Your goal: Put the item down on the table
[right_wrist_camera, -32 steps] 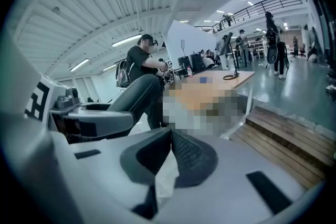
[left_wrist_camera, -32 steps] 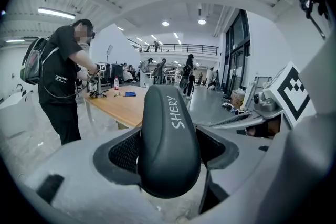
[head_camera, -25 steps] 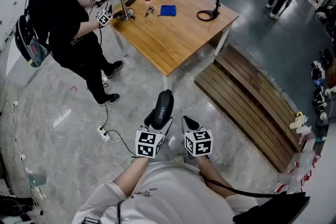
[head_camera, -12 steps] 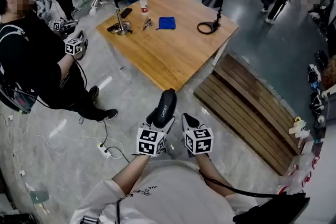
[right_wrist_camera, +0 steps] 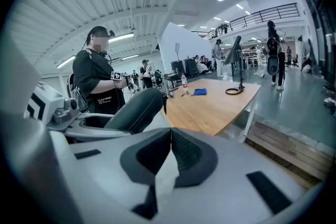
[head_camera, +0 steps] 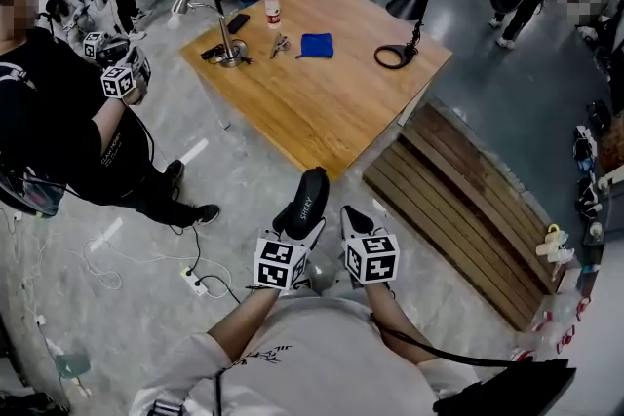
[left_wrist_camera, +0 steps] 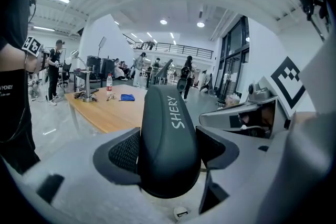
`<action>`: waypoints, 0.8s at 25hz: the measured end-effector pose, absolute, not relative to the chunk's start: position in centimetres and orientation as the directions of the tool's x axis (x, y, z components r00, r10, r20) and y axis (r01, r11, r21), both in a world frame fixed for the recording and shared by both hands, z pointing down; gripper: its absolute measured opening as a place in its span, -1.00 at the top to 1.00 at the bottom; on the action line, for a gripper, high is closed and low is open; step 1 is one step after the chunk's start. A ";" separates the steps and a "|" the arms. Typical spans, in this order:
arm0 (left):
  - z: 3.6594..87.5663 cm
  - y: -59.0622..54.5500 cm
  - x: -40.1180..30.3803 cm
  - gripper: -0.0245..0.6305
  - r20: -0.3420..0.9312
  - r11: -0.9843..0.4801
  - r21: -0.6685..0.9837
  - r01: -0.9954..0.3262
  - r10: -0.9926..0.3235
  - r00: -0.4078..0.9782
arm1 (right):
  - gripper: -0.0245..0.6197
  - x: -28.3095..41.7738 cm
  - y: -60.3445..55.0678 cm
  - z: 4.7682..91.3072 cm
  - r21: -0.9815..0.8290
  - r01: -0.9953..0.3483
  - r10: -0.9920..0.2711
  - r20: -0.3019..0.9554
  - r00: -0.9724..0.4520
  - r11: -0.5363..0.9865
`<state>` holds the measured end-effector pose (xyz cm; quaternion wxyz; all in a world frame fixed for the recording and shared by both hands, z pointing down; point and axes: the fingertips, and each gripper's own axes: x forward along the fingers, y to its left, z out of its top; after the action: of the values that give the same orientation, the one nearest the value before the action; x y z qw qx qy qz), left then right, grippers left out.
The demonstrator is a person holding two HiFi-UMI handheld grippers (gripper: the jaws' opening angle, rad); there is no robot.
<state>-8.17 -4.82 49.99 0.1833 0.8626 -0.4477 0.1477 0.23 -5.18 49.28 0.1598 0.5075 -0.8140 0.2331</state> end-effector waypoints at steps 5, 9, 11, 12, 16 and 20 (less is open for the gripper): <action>49.6 -6.4 -7.5 -0.09 0.419 -0.508 0.186 -0.841 -0.733 0.535 | 0.90 0.8 -6.9 48.9 -0.217 -0.889 -0.737 0.499 -0.456 0.403; 49.6 -6.9 -6.7 -0.09 0.424 -0.499 0.190 -0.845 -0.734 0.530 | 0.90 1.1 -7.9 48.6 -0.207 -0.878 -0.726 0.498 -0.474 0.432; 49.6 -7.3 -6.4 -0.09 0.426 -0.492 0.191 -0.849 -0.738 0.523 | 0.90 1.6 -8.6 48.5 -0.211 -0.877 -0.725 0.497 -0.477 0.432; 49.6 -7.5 -6.3 -0.09 0.427 -0.489 0.189 -0.851 -0.740 0.520 | 0.90 1.8 -8.9 48.5 -0.213 -0.876 -0.724 0.496 -0.478 0.433; 49.5 -8.4 -6.1 -0.09 0.427 -0.477 0.184 -0.860 -0.749 0.507 | 0.90 2.0 -9.6 48.4 -0.218 -0.871 -0.719 0.494 -0.488 0.441; 49.7 -9.1 -5.9 -0.09 0.430 -0.465 0.185 -0.866 -0.754 0.497 | 0.90 2.4 -10.0 48.9 -0.221 -0.867 -0.711 0.501 -0.493 0.446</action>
<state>-5.87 -9.06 49.74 0.1922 0.8435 -0.4801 0.1452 2.37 -10.01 48.86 0.1703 0.4737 -0.8331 0.2293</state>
